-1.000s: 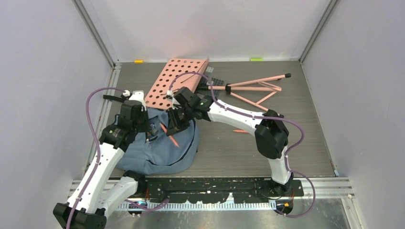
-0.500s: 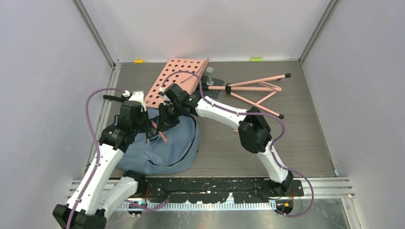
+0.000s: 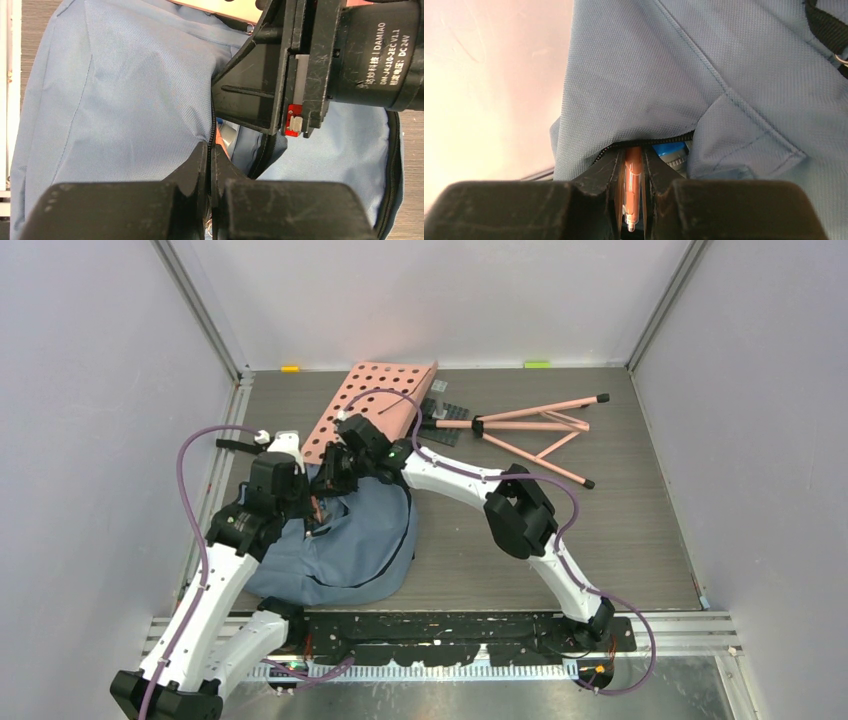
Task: Pack the student bag
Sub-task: Place the stationery in the student bag.
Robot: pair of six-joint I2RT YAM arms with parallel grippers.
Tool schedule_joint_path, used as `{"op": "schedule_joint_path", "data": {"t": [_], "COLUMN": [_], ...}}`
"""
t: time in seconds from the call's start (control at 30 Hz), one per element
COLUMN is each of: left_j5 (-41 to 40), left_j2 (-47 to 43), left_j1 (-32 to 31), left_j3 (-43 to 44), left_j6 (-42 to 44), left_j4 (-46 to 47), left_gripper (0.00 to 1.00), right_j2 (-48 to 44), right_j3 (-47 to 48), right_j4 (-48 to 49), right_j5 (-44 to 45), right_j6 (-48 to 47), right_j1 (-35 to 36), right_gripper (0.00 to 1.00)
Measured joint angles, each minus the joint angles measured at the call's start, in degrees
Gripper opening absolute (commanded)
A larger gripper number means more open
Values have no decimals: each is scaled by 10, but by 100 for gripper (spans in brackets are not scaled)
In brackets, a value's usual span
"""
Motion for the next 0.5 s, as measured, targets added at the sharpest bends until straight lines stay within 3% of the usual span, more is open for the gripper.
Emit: {"op": "schedule_joint_path", "data": {"t": [0.23, 0.4, 0.5], "left_j5": [-10, -10, -10], "left_j2": [-5, -5, -5], "left_j1": [0, 0, 0], "left_j3": [0, 0, -1], "left_j6": [-1, -1, -1], "left_j4": [0, 0, 1], "left_gripper": [0, 0, 0], "right_j2": [0, 0, 0], "right_j3": [-38, -39, -40], "right_j4": [58, 64, 65], "right_j5": [28, 35, 40], "right_j6": [27, 25, 19], "right_j1": [3, 4, 5], "right_gripper": [2, 22, 29]}}
